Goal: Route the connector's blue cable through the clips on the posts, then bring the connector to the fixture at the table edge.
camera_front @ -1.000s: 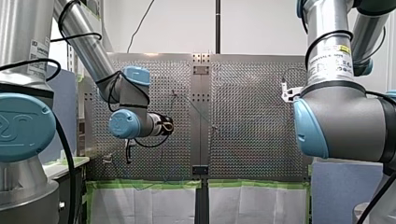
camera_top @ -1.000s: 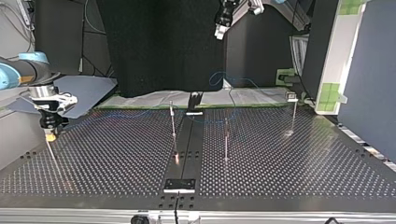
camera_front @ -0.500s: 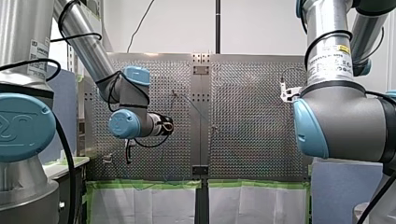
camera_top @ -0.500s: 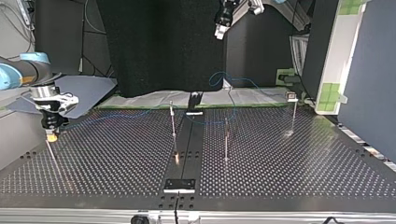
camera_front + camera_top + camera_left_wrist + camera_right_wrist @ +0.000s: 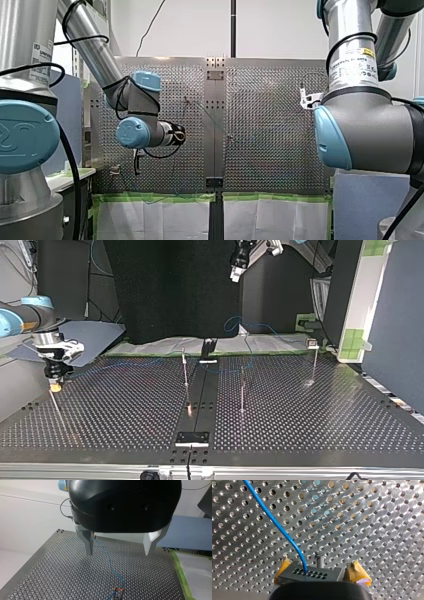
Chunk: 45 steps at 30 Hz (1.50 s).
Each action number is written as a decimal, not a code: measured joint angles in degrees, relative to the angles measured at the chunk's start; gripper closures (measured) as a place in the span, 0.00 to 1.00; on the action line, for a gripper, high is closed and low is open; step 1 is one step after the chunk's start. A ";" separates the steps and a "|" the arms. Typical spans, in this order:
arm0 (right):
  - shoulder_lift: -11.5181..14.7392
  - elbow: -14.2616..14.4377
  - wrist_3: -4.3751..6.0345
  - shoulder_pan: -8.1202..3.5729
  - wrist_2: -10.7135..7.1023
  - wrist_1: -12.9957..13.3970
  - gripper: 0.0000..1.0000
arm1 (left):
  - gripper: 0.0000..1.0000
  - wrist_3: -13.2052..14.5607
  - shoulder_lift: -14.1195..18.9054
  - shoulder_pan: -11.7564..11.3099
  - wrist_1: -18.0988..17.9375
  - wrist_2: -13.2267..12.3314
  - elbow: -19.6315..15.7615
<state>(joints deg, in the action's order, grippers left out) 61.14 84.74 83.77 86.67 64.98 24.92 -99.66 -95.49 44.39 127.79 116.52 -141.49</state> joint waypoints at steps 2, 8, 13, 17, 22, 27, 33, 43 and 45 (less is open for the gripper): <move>0.00 -0.01 -0.06 -0.07 0.11 -0.08 0.01 | 0.00 0.15 0.00 -0.01 0.06 0.01 0.00; 0.02 -0.04 -0.16 -0.21 0.23 -0.28 0.01 | 0.00 0.79 0.01 0.01 0.69 0.17 0.07; 0.01 -0.05 -0.17 -0.22 0.24 -0.30 0.01 | 0.00 1.01 0.01 0.02 0.87 0.23 0.08; 0.00 -0.06 -0.17 -0.22 0.24 -0.30 0.01 | 0.00 1.03 0.02 0.02 0.89 0.24 0.09; 0.00 -0.05 -0.18 -0.23 0.24 -0.30 0.01 | 0.00 1.04 0.02 0.02 0.89 0.24 0.09; 0.00 -0.05 -0.18 -0.22 0.24 -0.31 0.01 | 0.00 1.04 0.02 0.02 0.89 0.24 0.09; 0.00 -0.05 -0.17 -0.23 0.24 -0.31 0.01 | 0.00 1.04 0.02 0.02 0.89 0.24 0.09; 0.00 -0.05 -0.17 -0.22 0.24 -0.31 0.01 | 0.00 1.04 0.02 0.02 0.89 0.24 0.09; 0.00 -0.05 -0.17 -0.22 0.24 -0.30 0.01 | 0.00 1.04 0.02 0.02 0.90 0.24 0.09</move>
<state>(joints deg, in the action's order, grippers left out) 61.14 84.69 83.60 86.44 65.22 24.62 -98.62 -95.48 44.41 128.68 116.76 -141.40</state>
